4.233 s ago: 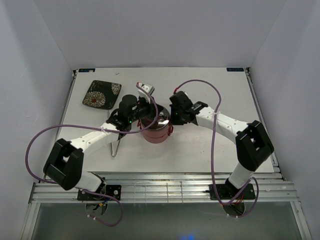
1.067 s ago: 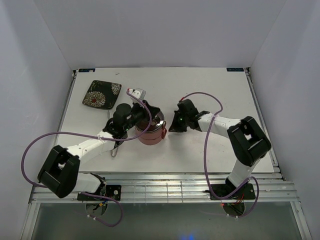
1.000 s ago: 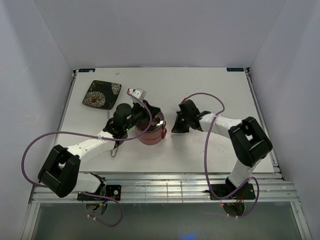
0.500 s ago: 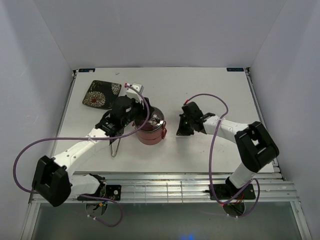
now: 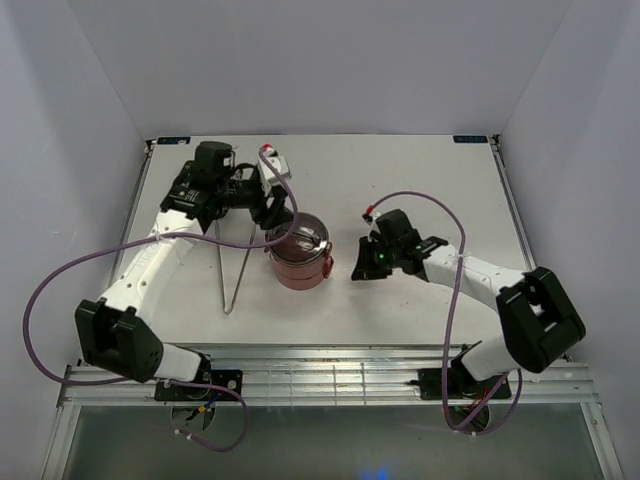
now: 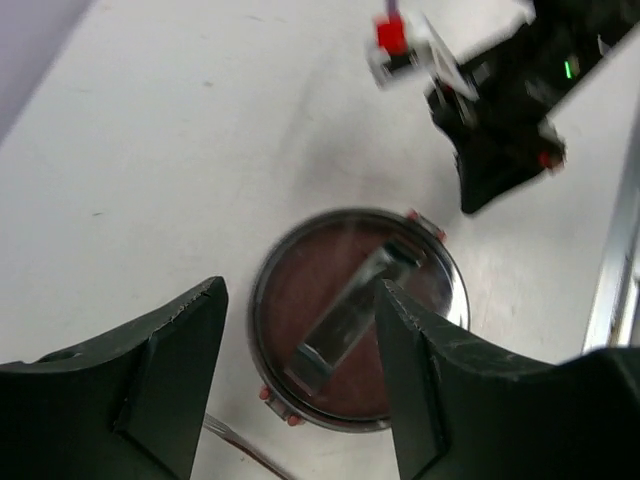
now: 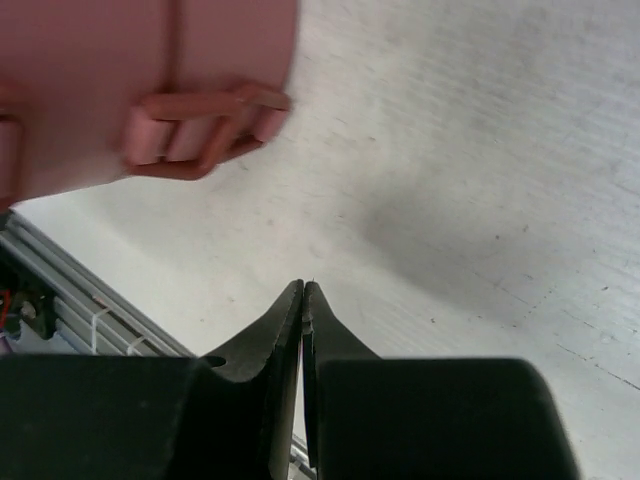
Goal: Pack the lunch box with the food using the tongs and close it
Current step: Close the fastener on the packing box.
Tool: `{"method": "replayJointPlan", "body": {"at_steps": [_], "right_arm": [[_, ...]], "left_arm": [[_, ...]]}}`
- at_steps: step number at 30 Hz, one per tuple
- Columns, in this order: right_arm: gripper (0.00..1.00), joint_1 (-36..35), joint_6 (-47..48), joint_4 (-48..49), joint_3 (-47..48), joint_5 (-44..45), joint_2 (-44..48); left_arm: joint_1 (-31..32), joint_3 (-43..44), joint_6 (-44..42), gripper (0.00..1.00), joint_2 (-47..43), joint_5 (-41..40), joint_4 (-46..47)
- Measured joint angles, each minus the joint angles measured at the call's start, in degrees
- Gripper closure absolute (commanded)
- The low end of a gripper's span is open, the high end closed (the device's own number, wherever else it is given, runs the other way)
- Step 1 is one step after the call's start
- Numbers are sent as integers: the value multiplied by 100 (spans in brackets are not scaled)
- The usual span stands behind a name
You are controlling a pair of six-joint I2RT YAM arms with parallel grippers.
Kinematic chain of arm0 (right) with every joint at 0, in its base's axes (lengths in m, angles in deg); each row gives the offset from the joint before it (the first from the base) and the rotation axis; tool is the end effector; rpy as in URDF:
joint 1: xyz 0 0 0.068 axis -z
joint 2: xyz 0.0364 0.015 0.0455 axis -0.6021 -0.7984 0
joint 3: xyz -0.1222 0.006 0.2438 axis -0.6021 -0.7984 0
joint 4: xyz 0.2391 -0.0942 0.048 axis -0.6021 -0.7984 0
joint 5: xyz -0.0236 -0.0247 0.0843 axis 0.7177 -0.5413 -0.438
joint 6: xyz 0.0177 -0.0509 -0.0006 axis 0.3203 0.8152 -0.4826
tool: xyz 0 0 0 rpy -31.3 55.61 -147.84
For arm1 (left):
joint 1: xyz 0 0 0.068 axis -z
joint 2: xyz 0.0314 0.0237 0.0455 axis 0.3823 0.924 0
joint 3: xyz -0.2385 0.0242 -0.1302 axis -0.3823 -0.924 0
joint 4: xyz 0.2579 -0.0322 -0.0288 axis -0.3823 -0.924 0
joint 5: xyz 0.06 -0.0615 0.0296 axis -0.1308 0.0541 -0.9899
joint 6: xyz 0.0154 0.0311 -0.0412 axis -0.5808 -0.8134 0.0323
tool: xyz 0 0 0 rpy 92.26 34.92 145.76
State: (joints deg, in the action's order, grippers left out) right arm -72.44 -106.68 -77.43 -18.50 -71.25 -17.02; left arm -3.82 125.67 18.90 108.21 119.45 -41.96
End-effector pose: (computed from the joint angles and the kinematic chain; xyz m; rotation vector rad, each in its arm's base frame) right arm 0.2359 0.1780 0.1896 -0.2988 2.5301 0.7563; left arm 0.2766 -0.1188 0.3661 1.1879 1.6657 -0.6867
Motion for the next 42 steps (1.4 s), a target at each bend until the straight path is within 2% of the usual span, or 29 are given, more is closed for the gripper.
{"method": "replayJointPlan", "body": {"at_steps": [7, 13, 17, 21, 22, 24, 25, 28, 30, 32, 37, 42], "right_arm": [[92, 57, 267, 2, 26, -157, 544], [92, 94, 476, 0, 26, -313, 627], [92, 111, 544, 0, 20, -376, 627], [92, 122, 560, 0, 9, -404, 629], [92, 122, 566, 0, 4, -404, 629], [92, 129, 573, 2, -11, -402, 634], [92, 129, 575, 0, -17, -402, 634], [92, 131, 573, 0, -20, -402, 636], [92, 157, 575, 0, -20, -402, 634], [92, 229, 586, -2, -20, -374, 634], [92, 590, 675, -302, 74, 192, 575], [92, 798, 798, -800, 503, 1572, 232]], "left_arm": [[-44, -50, -2057, 27, 426, 1172, -1259], [17, -146, -3082, 30, 643, 1381, -1532], [79, -273, -3381, 35, 1005, 1305, -1377], [101, -483, -3335, 41, 1180, 1357, -870], [118, -514, -3289, 49, 1176, 1377, -774], [151, -527, -3161, 58, 1196, 1351, -566], [164, -529, -3145, 69, 1211, 1373, -529], [289, -516, -2975, 77, 1305, 1314, -238], [374, -516, -2776, 88, 1353, 1285, -39], [503, -535, -2544, 95, 1370, 1158, 195], [885, -857, -2015, 100, 1296, 898, 1049], [1078, -1217, -1602, 100, 1093, 605, 1639]]}}
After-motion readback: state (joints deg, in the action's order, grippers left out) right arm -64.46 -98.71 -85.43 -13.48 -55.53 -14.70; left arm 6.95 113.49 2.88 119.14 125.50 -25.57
